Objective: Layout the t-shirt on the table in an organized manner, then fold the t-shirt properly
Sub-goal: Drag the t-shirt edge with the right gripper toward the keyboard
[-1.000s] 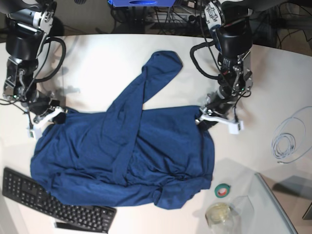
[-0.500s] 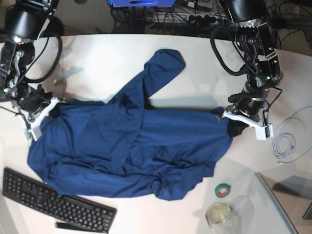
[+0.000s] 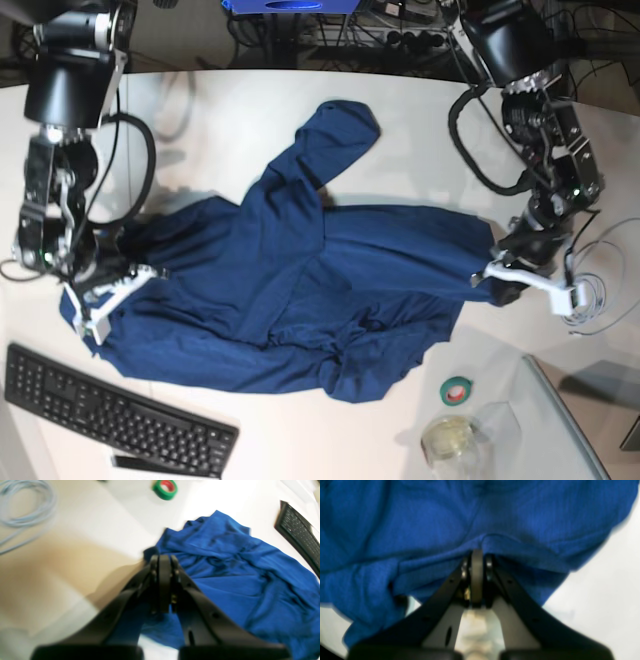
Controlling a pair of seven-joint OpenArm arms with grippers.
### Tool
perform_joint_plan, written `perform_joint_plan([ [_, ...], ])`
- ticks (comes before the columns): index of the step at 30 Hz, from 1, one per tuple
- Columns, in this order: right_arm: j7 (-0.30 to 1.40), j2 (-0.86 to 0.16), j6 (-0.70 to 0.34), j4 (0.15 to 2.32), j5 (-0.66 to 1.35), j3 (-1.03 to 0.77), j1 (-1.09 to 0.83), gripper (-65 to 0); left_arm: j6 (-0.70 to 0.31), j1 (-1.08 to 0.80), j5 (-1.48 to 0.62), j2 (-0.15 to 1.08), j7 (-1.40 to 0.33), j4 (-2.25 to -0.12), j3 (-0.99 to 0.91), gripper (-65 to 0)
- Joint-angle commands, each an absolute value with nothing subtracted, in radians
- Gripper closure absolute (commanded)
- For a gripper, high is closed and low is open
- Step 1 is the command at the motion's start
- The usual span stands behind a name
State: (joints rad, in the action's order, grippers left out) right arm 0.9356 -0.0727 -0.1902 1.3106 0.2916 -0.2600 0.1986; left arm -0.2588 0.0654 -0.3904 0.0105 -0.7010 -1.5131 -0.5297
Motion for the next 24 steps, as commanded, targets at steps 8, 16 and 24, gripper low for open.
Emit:
perform_joint_plan([
  [8,0.923,-0.110,-0.194,1.178,0.300,-0.259,0.234,-15.5,-0.259,0.147,-0.283,0.010,-0.657,-1.283,-0.529,0.0],
  [16,0.955,-0.027,-0.371,1.739,0.300,-0.176,-0.147,-57.6,-0.259,-0.002,-0.280,0.016,-0.565,-1.382,-0.533,-17.9],
  [24,0.877,-0.015,-0.354,1.695,0.295,0.160,-0.282,-57.6,-0.260,-0.143,-0.285,0.025,-0.565,-1.600,-0.673,-44.1],
])
